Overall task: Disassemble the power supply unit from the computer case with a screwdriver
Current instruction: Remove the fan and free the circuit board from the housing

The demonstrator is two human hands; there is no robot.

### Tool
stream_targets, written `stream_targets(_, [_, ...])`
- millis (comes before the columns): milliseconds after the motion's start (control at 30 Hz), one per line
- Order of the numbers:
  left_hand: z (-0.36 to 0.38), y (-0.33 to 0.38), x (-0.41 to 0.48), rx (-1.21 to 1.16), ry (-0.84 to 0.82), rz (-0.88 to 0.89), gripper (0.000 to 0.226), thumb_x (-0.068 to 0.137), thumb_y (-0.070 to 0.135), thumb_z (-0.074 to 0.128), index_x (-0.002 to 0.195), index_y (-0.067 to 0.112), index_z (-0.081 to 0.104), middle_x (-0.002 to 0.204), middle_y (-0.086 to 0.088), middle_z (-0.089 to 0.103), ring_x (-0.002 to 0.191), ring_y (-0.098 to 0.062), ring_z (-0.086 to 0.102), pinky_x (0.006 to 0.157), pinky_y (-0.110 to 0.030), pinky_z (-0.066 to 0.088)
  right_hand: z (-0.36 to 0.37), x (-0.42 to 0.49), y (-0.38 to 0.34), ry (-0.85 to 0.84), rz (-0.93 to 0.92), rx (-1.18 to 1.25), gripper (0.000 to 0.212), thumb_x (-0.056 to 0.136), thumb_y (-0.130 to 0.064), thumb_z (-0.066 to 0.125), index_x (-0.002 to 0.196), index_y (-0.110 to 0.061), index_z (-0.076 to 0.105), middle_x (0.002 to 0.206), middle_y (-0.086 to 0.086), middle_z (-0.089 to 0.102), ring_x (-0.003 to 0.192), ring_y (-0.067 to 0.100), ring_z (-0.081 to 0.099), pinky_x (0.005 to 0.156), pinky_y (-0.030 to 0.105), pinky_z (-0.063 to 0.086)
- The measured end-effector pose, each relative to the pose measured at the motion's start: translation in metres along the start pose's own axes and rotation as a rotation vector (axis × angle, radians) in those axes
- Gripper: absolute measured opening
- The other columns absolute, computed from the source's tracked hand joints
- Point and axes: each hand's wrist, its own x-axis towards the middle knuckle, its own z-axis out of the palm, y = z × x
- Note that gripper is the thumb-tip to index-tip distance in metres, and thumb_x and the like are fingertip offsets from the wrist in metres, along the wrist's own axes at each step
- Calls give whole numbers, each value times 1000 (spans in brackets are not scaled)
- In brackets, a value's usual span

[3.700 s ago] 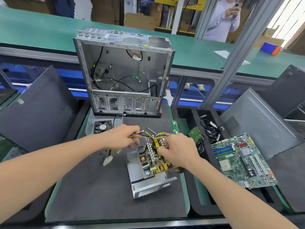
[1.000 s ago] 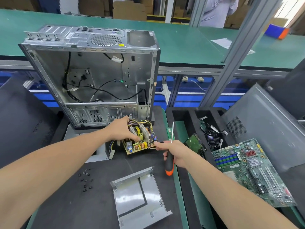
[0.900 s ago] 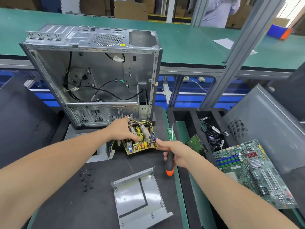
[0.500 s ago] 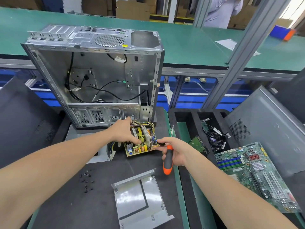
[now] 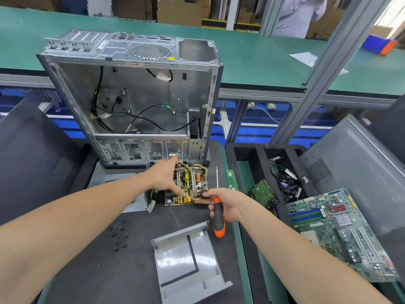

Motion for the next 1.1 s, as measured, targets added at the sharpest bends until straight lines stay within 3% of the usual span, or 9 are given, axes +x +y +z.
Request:
stream_targets(133, [-9, -1, -2, 3, -68, -8, 125, 66, 61, 91, 159, 8, 25, 140, -13, 61, 121, -29, 61, 94, -35, 51, 1, -5, 0, 3, 13, 17, 11, 97, -10, 63, 107, -11, 61, 117, 15, 76, 49, 12, 46, 54, 26, 47])
stream_targets(267, [-12, 7, -8, 1, -72, -8, 118, 71, 50, 92, 159, 7, 26, 134, -11, 63, 110, -24, 61, 77, -26, 48, 5, -9, 1, -10, 29, 48, 14, 98, -10, 62, 112, -11, 58, 111, 14, 77, 51, 12, 45, 55, 27, 47])
stream_targets(400, [-8, 7, -10, -56, -77, -30, 109, 76, 43, 91, 156, 5, 28, 119, -10, 66, 104, -24, 66, 82, -32, 56, 9, -11, 4, -11, 34, 34, 11, 98, -12, 63, 109, -12, 60, 113, 12, 77, 50, 12, 48, 58, 29, 47])
stream_targets(500, [-5, 4, -14, -106, -81, -32, 109, 80, 41, 89, 160, 9, 23, 128, -8, 64, 101, -19, 66, 64, -15, 50, 11, -12, 8, 46, 18, 7, 13, 96, -11, 66, 109, -10, 63, 99, 10, 77, 51, 13, 50, 58, 29, 48])
stream_targets(567, [-4, 5, -17, -98, -31, -10, 110, 81, 43, 88, 163, 9, 23, 154, -12, 50, 131, -27, 57, 92, -24, 54, 12, -14, 10, 89, -8, -1, 13, 94, -9, 67, 107, -7, 64, 77, 7, 67, 49, 13, 52, 54, 29, 48])
stream_targets(667, [-3, 9, -25, -69, 51, 12, 101, 91, 44, 78, 165, 9, 19, 167, -12, 32, 147, -31, 43, 117, -39, 40, 15, -24, 9, 172, -34, 12, 8, 94, -13, 66, 97, -8, 59, 83, 7, 57, 56, 15, 54, 51, 27, 47])
stream_targets(800, [-6, 13, -42, -94, 135, 39, 77, 97, 34, 71, 161, 12, 34, 158, -12, 44, 108, -24, 67, 94, -34, 51, 19, -42, 2, 310, -99, 90, 17, 96, -20, 62, 108, -12, 52, 93, 11, 48, 68, 21, 56, 52, 28, 47])
stream_targets(900, [-6, 17, -62, -142, 250, 103, 50, 99, 29, 69, 145, 18, 57, 146, -6, 53, 124, -21, 57, 106, -33, 41, 29, -57, -3, 316, -184, 186, 14, 98, -18, 54, 111, -13, 52, 96, 12, 46, 68, 25, 54, 50, 29, 48])
stream_targets(1100, [2, 21, -111, -433, 398, 114, 13, 101, 29, 64, 110, 26, 74, 100, 14, 71, 90, -4, 65, 80, -29, 52, 81, -81, 1, 219, -315, 194, 5, 104, -11, 52, 108, -7, 52, 90, 17, 51, 71, 27, 55, 62, 42, 60])
